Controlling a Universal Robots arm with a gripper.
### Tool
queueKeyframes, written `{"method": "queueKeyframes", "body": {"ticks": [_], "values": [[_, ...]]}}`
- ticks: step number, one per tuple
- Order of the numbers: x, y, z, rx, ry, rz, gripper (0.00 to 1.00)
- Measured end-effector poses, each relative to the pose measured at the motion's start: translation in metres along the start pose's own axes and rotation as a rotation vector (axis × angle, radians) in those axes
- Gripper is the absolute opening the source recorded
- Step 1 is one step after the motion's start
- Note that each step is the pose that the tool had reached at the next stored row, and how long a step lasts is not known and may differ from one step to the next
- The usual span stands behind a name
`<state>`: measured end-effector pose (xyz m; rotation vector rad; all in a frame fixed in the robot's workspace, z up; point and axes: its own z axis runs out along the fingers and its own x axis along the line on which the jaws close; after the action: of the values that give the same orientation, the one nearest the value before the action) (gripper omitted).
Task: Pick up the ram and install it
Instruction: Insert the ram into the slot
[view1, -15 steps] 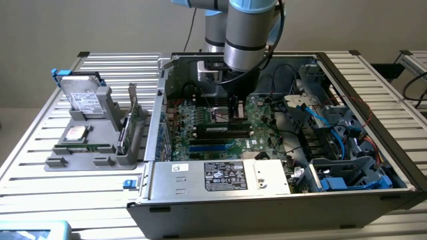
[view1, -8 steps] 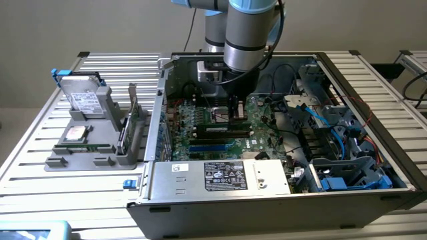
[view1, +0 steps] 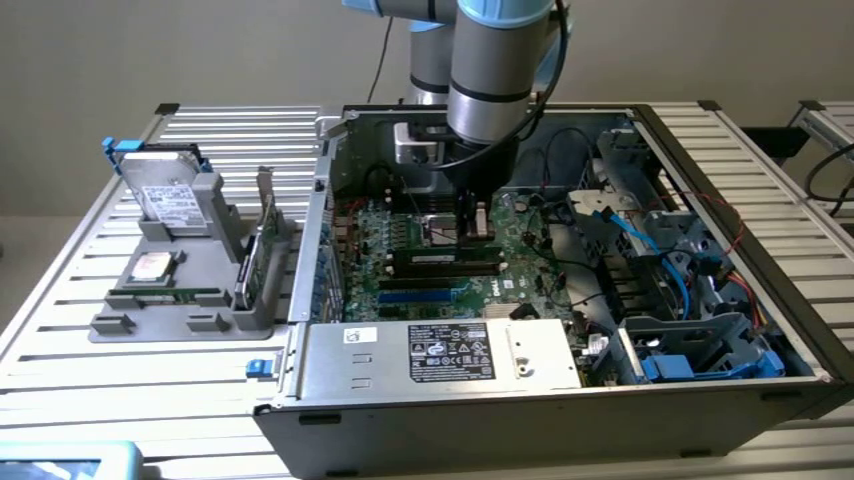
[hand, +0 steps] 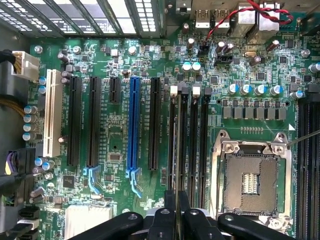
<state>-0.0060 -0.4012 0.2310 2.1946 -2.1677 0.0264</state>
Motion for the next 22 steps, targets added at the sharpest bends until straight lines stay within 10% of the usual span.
{"method": "queueKeyframes", "body": {"ticks": [22], "values": [[0.0022, 0.0005, 0.0025, 0.0, 0.0, 0.004, 0.14]]}}
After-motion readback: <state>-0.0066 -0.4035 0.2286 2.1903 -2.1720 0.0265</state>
